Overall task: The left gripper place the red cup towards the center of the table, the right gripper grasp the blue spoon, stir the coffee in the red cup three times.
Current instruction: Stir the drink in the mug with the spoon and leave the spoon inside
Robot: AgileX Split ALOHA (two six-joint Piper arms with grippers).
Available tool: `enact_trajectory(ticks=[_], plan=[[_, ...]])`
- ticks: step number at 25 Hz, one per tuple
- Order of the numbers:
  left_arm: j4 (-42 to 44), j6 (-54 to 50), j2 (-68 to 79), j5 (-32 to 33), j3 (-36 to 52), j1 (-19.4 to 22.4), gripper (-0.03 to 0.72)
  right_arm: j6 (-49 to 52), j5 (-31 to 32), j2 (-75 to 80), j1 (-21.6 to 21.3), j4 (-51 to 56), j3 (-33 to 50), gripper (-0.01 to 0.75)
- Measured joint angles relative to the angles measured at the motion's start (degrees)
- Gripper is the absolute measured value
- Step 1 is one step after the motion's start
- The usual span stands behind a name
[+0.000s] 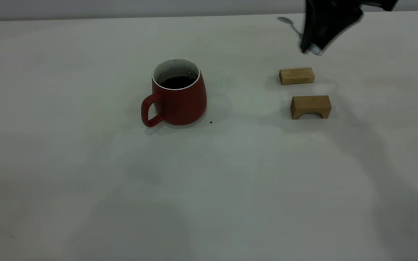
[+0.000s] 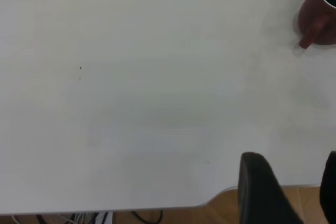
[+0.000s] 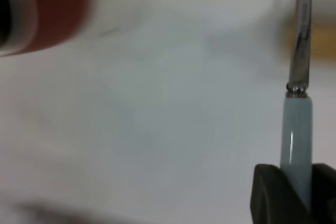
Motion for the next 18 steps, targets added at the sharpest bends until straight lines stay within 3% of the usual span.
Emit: enact_trajectory(ticks=[5,10,13,18], plan=[[0.0,0.0,0.0,0.0,0.0,0.0,0.355,2.1,4.4,0.1,0.0,27.0,-1.8,0.137],[0.0,0.0,0.0,0.0,0.0,0.0,0.355,4.4,4.6,0.1,0.0,43.5,-1.8,0.137],[0.0,0.0,0.0,0.0,0.0,0.0,0.355,13.8,4.6,0.1,0.5,50.3,-1.8,0.137],[0.0,0.0,0.0,0.0,0.0,0.0,0.355,38.7,3.1,0.3,3.4,54.5,-1.8,0.137]])
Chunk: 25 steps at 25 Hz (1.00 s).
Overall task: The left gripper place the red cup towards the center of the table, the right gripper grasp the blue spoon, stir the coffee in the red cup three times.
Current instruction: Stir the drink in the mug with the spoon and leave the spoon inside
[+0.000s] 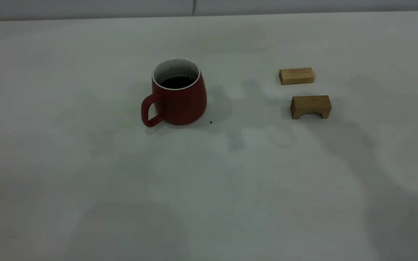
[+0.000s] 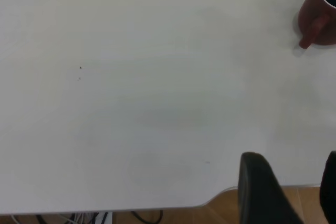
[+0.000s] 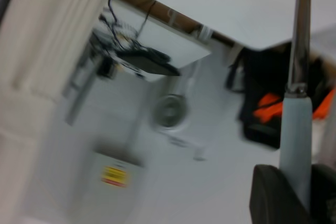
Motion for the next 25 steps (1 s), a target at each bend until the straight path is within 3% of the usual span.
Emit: enact_trajectory(ticks=[2,6,12,21,25], plan=[[0.0,0.0,0.0,0.0,0.0,0.0,0.355,5.7,-2.8,0.6,1.8,1.5,0.0,0.137],[0.0,0.0,0.0,0.0,0.0,0.0,0.355,6.9,-8.0,3.8,4.9,7.3,0.0,0.137],[0.0,0.0,0.0,0.0,0.0,0.0,0.355,-2.7,-11.3,10.8,5.3,18.3,0.0,0.137],[0.0,0.0,0.0,0.0,0.0,0.0,0.355,-9.3,-13.2,17.6,5.3,22.9,0.0,0.137],[0.0,0.0,0.0,0.0,0.0,0.0,0.355,-8.5,-9.3,20.0,5.2,23.0,0.0,0.137]])
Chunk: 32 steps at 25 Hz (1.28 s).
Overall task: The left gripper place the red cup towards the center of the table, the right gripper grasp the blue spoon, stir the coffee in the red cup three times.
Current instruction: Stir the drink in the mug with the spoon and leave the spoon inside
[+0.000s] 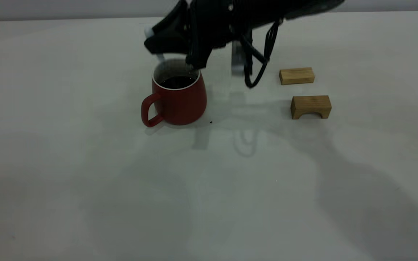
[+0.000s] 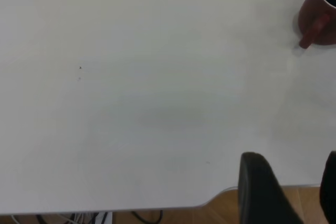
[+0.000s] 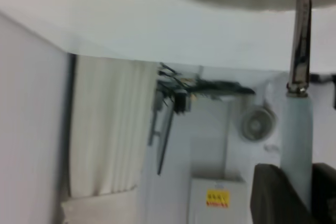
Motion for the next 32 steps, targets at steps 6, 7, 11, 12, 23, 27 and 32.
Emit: enact_trajectory(ticks=[6,7,11,12,23,27,32], plan=[[0.0,0.0,0.0,0.0,0.0,0.0,0.355,-1.5,-1.4,0.4,-0.1,0.1,-0.1,0.137],[0.0,0.0,0.0,0.0,0.0,0.0,0.355,-2.6,-2.7,0.4,-0.2,0.1,-0.1,0.137],[0.0,0.0,0.0,0.0,0.0,0.0,0.355,-4.2,-4.4,0.4,-1.7,-1.9,-0.1,0.137],[0.0,0.0,0.0,0.0,0.0,0.0,0.355,-2.8,-4.3,0.4,-2.0,-2.3,-0.1,0.137],[0.0,0.0,0.0,0.0,0.0,0.0,0.355,-4.7,-1.7,0.5,-2.1,0.0,-0.4,0.137],[0.0,0.0,0.0,0.0,0.0,0.0,0.355,-4.3,-2.2,1.3,-2.3,-0.5,-0.4,0.137],[0.0,0.0,0.0,0.0,0.0,0.0,0.355,6.5,-1.6,1.4,-2.7,-0.9,-0.4,0.137]])
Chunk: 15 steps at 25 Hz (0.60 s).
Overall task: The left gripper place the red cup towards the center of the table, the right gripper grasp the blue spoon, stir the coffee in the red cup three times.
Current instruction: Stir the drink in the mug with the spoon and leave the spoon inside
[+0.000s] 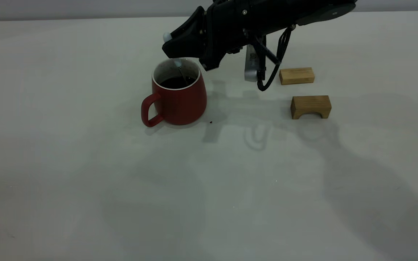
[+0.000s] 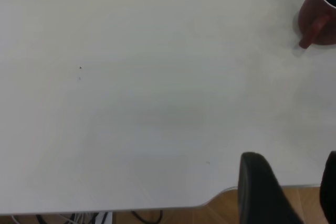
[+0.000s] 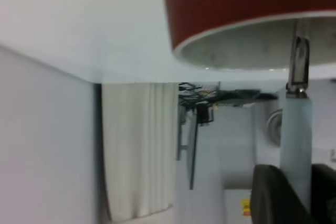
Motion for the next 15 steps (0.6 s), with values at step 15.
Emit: enact_trajectory(ticks=[15], plan=[[0.0,0.0,0.0,0.0,0.0,0.0,0.355,-5.7,-0.4,0.0,-0.8,-0.1,0.0,0.137]])
